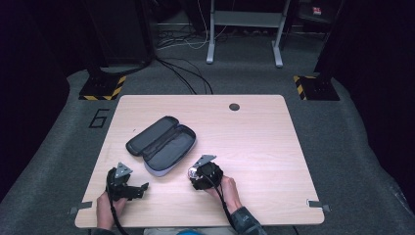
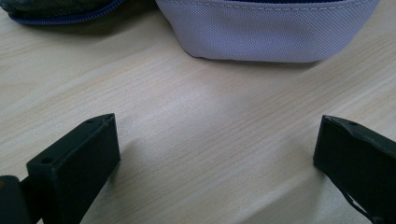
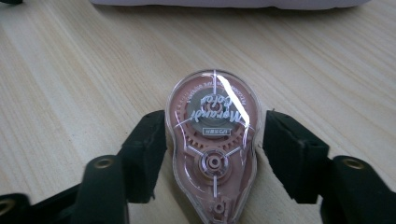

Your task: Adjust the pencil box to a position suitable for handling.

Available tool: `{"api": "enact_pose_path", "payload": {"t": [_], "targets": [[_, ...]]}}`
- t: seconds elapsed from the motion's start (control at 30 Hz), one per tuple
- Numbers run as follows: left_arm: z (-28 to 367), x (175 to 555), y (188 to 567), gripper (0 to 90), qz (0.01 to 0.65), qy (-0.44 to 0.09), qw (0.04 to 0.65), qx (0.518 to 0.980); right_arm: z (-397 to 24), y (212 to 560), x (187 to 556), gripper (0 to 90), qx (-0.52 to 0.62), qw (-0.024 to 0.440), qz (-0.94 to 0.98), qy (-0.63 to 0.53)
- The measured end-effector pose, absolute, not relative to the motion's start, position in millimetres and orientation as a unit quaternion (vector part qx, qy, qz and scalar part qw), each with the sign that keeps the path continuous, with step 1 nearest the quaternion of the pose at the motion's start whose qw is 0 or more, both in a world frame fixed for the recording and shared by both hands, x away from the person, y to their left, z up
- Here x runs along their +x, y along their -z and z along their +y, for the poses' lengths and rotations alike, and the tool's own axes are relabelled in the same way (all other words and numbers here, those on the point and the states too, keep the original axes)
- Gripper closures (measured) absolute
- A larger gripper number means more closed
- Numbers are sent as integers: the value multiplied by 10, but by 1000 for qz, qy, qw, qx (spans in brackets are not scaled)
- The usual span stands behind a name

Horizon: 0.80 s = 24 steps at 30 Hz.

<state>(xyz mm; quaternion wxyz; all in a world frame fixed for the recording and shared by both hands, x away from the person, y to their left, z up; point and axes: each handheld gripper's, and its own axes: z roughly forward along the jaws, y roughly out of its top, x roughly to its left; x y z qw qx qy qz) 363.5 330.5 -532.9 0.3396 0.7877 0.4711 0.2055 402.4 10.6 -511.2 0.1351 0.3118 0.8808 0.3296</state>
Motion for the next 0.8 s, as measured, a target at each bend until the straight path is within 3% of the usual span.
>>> {"api": "enact_pose_path", "payload": {"t": [0.13, 0.8], "targets": [[3305, 3634, 5328, 2, 471, -206, 339, 788, 90, 5130, 4009, 484, 315, 134, 882, -325], [3307, 3634, 5327, 2, 471, -205, 339, 788, -63, 5070, 3956, 497, 317, 145, 866, -359]]}}
